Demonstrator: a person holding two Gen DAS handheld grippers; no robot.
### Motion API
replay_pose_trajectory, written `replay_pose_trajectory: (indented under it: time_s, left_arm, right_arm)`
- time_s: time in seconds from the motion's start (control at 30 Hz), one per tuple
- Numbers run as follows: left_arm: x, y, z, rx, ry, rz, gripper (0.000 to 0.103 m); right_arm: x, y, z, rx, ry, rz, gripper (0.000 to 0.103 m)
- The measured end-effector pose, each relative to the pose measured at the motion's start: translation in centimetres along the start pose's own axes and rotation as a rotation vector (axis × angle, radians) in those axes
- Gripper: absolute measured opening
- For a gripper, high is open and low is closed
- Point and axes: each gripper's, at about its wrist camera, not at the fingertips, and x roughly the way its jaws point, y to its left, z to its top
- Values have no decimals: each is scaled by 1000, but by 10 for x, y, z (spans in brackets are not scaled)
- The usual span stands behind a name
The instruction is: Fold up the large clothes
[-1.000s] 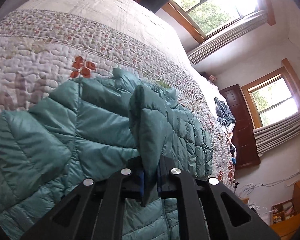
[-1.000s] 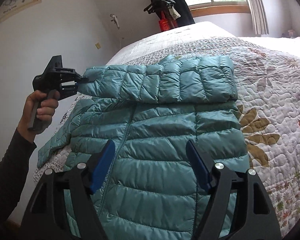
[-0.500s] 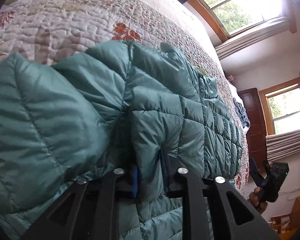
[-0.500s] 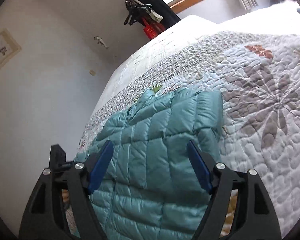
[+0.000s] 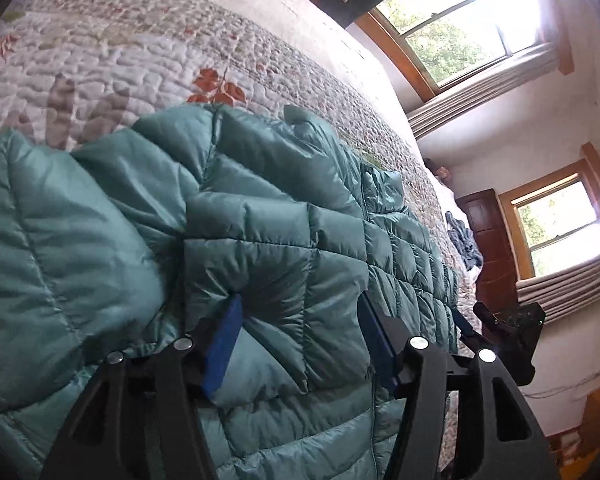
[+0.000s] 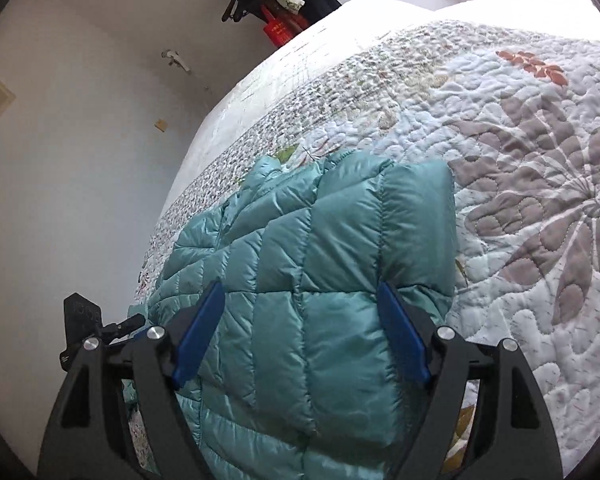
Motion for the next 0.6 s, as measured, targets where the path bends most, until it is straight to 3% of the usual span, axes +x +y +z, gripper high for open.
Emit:
replay_pose_trajectory:
  time_s: [0.13,0.3,0.47,0.6]
  left_arm:
    - [-28,7,-10,-46,-57,-108,73]
    - [-107,31,-46,-84,-186,-207,84]
    - [-197,107,-113,-230,-333,-182,88]
    - [-255,166,-169,-362,-464,-144,88]
  right_arm:
    - [3,29,-2,-58,23,40,79]
    - [43,64,-19,-133,124,51,79]
    - [77,74,-34,-168,191,1,79]
    - [67,87,-32,-171,165,56,79]
